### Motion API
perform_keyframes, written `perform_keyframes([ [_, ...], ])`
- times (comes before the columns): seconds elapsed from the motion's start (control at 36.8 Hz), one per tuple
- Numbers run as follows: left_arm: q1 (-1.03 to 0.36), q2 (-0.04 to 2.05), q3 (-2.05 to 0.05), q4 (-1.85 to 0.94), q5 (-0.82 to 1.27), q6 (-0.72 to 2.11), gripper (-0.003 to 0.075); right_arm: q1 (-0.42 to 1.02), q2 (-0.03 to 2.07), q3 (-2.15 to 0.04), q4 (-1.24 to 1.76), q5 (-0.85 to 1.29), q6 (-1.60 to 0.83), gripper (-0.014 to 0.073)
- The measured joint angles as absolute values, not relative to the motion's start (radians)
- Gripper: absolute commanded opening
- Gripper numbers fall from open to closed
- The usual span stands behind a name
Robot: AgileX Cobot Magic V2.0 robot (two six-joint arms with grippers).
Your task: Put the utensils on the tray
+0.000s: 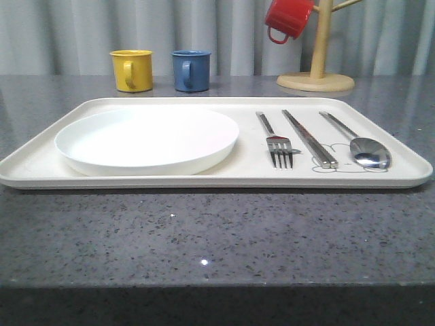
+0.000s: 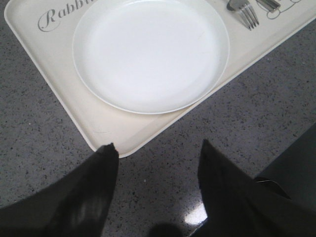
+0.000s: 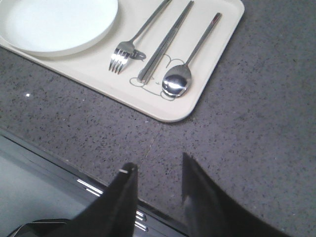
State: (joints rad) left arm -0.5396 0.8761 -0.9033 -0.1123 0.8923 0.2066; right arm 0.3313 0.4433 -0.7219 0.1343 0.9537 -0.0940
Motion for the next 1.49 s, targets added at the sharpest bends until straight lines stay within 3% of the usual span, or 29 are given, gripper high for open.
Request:
perform_keyframes([
  [0.11,-0.540,0.876,-0.903,-0.094,0.892,0.207,0.0339,0.331,0.443,-0.722,0.134,0.939,-0.094,0.0066],
  [0.22,-0.540,0.876,-0.903,-0.072,0.892,0.208,0.0231,0.331,0.443,-0.722,0.134,0.933,-0.094,-0.0060],
  [0.35,-0.540,0.876,-0.903,-0.052,0.892,0.217,0.0027,0.331,0.443,-0.722,0.134,0.931,-0.094,-0.0068],
  [0.41,-0.540,0.876,-0.903,-0.050,0.892,0.225,-0.0015,0.331,0.443,-0.722,0.134,0.930,-0.094,-0.0069],
  [1.3,-0.540,0.862,-0.886,-0.046,0.841,0.257,-0.0018,0.331,0.443,-0.722,0.134,0.909,-0.096,-0.0069],
  [1.49,-0.438,0.780,-0.881,-0.051,0.831,0.258,-0.0018,0.331,0.443,-0.722,0.134,0.909,-0.096,-0.0069],
])
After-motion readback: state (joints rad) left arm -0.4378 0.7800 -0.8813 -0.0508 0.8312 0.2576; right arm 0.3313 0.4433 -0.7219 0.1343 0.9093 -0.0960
